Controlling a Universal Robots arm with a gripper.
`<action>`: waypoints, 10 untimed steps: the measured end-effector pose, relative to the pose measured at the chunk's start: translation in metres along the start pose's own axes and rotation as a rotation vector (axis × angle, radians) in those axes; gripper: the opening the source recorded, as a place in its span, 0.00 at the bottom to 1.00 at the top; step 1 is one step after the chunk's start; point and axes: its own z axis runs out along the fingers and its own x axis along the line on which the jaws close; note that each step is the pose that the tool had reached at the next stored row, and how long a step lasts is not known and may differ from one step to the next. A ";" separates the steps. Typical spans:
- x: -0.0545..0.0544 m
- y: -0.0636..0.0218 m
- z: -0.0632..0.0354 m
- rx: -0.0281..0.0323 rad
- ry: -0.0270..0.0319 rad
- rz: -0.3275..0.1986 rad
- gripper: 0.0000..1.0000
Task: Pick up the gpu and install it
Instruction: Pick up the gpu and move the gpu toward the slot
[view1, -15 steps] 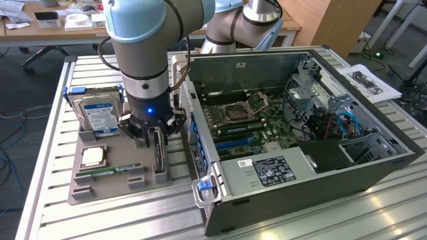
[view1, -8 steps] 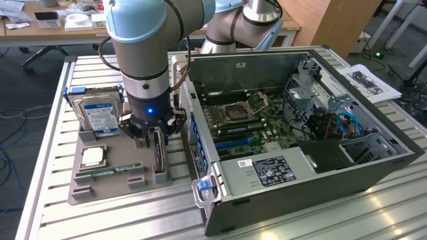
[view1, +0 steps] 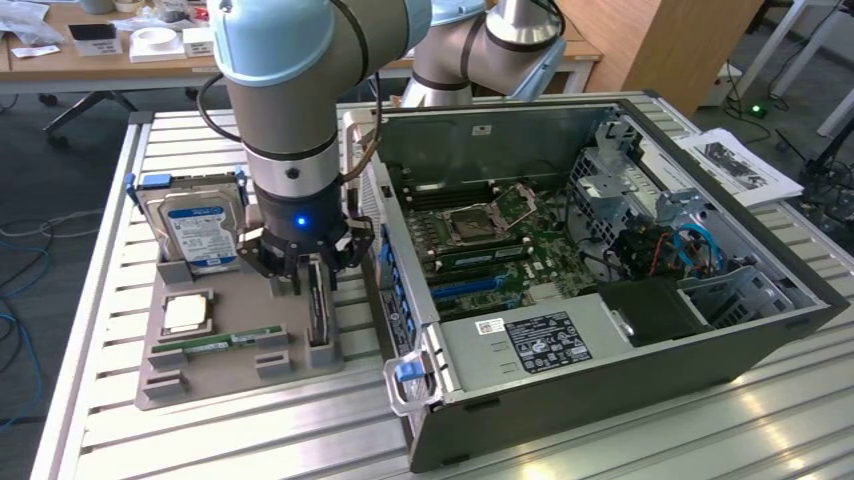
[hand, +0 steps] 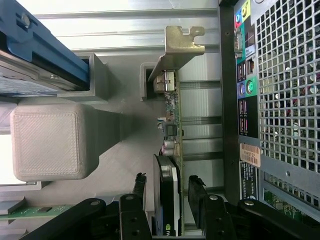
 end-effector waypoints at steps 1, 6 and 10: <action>0.000 0.0000 0.0000 0.0000 0.0000 0.000 0.47; 0.000 0.0000 0.0000 0.0000 0.0000 0.000 0.39; 0.000 0.0000 0.0000 0.0000 0.0000 0.000 0.39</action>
